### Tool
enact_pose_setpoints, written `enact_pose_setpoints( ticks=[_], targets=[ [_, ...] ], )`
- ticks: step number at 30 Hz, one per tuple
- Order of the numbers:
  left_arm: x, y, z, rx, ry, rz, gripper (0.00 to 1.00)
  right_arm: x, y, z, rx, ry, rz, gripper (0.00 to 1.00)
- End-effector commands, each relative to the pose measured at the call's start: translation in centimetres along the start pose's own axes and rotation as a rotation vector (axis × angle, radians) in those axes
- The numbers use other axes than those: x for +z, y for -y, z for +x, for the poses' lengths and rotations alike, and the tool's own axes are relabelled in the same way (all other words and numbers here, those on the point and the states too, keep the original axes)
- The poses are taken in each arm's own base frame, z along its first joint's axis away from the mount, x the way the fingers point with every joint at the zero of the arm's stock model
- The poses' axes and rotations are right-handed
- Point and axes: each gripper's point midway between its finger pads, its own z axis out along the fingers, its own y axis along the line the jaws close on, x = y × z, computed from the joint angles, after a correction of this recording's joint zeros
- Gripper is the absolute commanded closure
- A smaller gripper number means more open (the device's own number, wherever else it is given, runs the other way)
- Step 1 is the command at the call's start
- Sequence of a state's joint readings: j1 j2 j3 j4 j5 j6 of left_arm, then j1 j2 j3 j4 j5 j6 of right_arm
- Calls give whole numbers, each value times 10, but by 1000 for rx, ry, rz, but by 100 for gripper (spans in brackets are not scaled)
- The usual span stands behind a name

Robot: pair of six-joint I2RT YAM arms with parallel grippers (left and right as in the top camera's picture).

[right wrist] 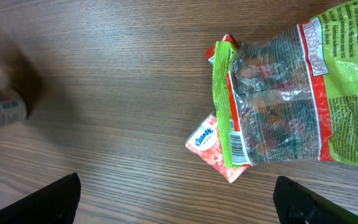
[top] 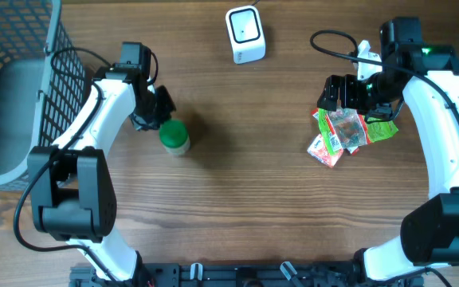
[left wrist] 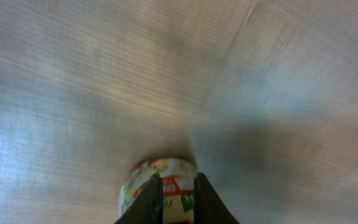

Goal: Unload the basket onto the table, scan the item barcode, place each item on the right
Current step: 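Move the green-lidded jar right toward table centre and release it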

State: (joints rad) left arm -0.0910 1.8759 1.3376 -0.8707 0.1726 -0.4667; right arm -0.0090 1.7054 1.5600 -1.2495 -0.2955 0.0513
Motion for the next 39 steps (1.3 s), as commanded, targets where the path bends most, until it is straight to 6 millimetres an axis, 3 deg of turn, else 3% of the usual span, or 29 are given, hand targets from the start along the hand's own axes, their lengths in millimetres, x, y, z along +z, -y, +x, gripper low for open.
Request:
enact_pose_setpoints(
  ticks=[1,9,11,14,17,19,21,24,27,31,37,39],
  targets=[
    [1,14,25,80,-88,29,86,-1,-3,1,0,4,-17,0],
    [2,77,82,289,-217,182,86,-1,-7,5,-25,-14,-39,0],
    [-3,83,82,304,-202,193,89,-3,-29,8,-133,-16,-162,1],
    [-33,92,61,294,-110,240,93,-9,-71,13,-281,-5,-361,1],
    [-56,72,32,172,37,154,92,-4,-92,22,-340,-31,-375,1],
    [-60,58,22,142,91,84,91,-1,-103,26,-374,-39,-382,1],
    [-59,26,18,55,128,-81,91,3,-120,28,-400,-41,-388,1],
    [-55,-21,29,-21,104,-313,91,13,-131,25,-359,-30,-310,1],
    [-37,-34,42,-11,64,-342,91,22,-147,25,-386,-20,-294,1],
    [-13,-17,25,101,126,-236,96,30,-162,28,-423,-15,-307,0],
    [-5,33,69,172,-109,73,96,35,-138,22,-346,-9,-162,1],
    [-6,40,82,172,-164,106,96,35,-135,22,-337,-13,-156,1]
  ],
)
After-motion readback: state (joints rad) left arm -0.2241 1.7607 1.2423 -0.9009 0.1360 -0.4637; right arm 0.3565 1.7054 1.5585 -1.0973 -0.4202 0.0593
